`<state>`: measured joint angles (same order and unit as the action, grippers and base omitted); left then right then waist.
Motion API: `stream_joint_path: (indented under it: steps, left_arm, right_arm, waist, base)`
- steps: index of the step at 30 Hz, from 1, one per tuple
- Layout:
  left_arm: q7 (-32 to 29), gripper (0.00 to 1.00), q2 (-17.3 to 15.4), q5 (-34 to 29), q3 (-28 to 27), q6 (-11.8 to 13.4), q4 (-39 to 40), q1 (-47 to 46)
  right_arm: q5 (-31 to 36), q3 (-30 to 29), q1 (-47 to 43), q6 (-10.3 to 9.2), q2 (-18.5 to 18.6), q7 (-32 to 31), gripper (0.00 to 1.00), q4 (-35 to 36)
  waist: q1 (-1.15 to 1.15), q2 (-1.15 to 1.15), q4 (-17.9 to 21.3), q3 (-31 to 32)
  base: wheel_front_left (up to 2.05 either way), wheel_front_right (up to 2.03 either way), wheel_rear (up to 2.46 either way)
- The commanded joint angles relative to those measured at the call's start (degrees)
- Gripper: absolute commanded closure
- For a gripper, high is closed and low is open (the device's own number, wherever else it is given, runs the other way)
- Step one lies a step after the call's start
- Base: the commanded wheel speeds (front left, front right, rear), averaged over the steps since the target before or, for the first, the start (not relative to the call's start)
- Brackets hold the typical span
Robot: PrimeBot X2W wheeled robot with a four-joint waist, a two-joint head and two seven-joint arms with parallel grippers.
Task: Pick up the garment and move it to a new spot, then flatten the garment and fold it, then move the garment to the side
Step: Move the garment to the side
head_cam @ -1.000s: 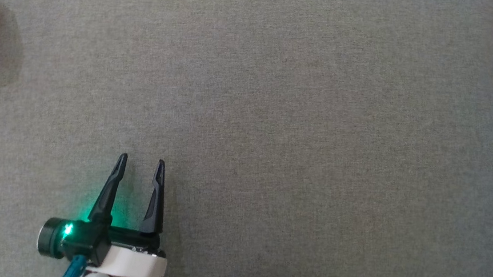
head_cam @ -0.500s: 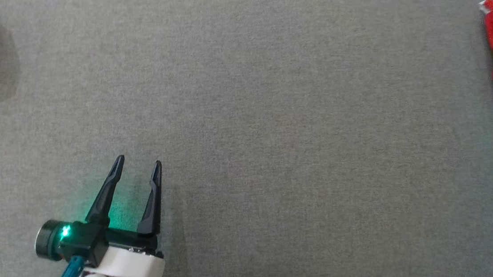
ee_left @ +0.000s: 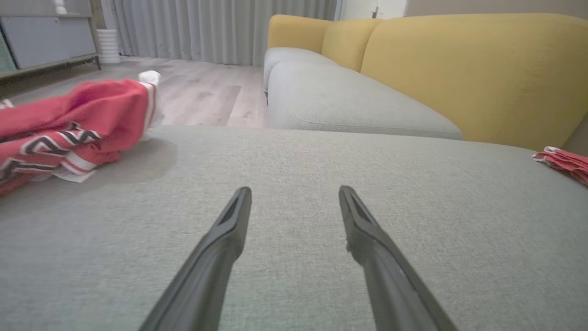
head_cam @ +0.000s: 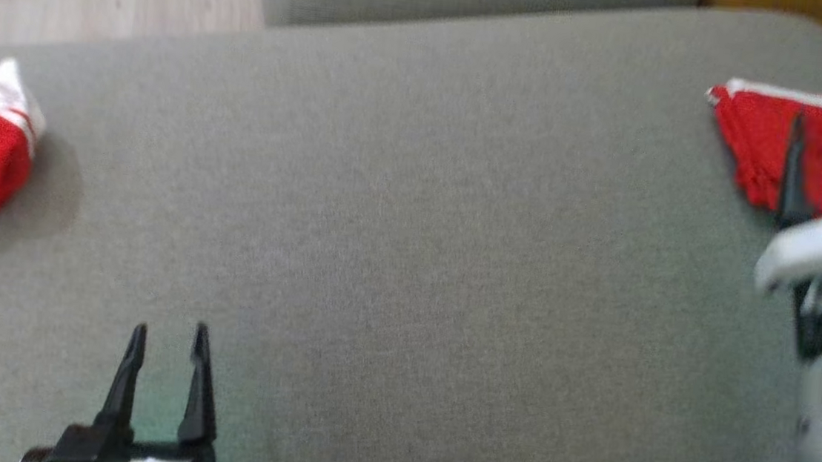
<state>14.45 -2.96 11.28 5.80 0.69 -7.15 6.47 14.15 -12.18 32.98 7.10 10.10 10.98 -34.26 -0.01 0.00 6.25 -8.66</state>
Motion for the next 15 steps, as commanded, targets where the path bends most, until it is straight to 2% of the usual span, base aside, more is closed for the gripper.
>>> stream_joint_path:
  steps: [1,9,15]
  left_arm:
    - [0.5,0.00,0.1,0.2,-2.9,0.5,1.4,0.4]
    - [0.5,0.00,0.1,-0.3,-5.2,-0.7,1.1,2.7]
    - [0.5,0.00,0.1,-0.8,-5.8,-1.8,0.6,3.4]
  right_arm:
    - [-1.2,2.0,-4.5,0.39,-0.8,1.4,0.00,5.7]
    - [-4.0,3.9,-21.1,0.39,-6.0,3.4,0.00,17.9]
    - [-8.3,7.3,-31.1,0.39,-7.2,4.0,0.00,23.9]
  waist:
    - [0.01,0.00,-0.1,5.2]
    - [0.01,0.00,-1.0,8.5]
    - [0.01,0.00,-2.2,9.4]
  base:
    - [0.00,0.00,0.00]
    - [0.00,0.00,0.00]
    - [0.00,0.00,0.00]
